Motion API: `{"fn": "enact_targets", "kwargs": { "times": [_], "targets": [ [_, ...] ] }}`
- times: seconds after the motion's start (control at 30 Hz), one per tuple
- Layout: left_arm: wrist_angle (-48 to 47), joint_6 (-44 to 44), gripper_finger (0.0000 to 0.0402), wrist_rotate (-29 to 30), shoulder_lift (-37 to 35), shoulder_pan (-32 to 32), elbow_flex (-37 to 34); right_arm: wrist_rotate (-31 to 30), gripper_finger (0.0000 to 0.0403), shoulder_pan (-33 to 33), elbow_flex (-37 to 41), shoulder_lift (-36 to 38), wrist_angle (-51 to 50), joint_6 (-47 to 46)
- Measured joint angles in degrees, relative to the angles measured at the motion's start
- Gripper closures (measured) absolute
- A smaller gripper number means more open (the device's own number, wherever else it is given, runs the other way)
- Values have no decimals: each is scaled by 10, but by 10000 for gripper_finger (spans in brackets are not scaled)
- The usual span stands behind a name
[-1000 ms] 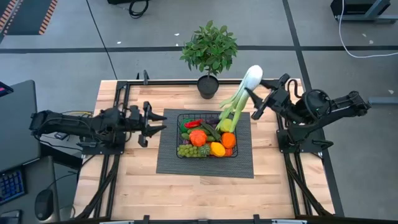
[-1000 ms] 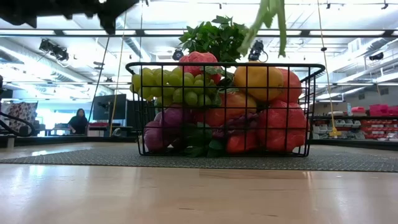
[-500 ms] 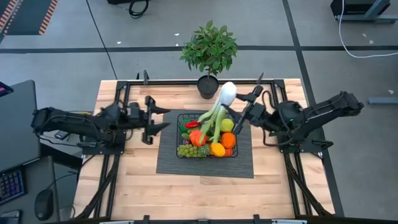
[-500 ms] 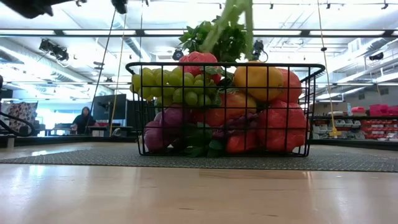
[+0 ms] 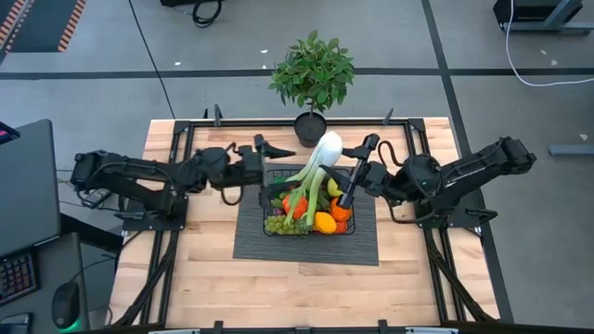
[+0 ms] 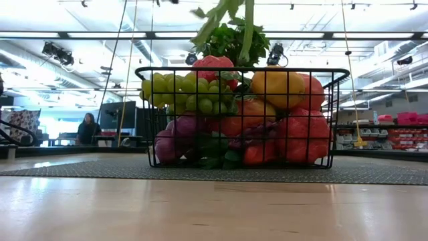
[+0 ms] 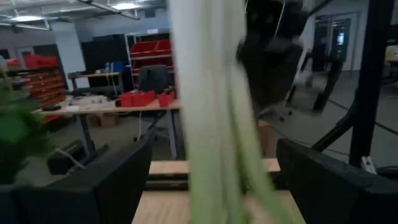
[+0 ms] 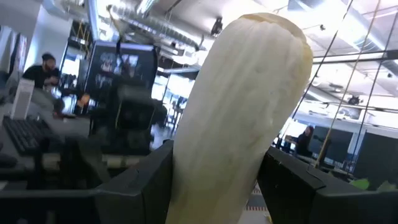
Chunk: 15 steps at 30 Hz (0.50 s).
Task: Build produce basket
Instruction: Put the celery into the wire basket
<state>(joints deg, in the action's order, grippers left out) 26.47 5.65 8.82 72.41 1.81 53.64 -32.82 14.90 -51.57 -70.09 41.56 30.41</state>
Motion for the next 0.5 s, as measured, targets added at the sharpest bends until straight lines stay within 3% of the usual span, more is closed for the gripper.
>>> {"fn": "enact_targets", "kwargs": {
  "times": [0.33,0.5],
  "targets": [
    [-39,-23,49,-24,81,16,104,13,188,4,0,-20,-2,-3],
    [-43,-20,49,11,100,15,116,55,188,8,0,-21,0,-28]
  ]
}}
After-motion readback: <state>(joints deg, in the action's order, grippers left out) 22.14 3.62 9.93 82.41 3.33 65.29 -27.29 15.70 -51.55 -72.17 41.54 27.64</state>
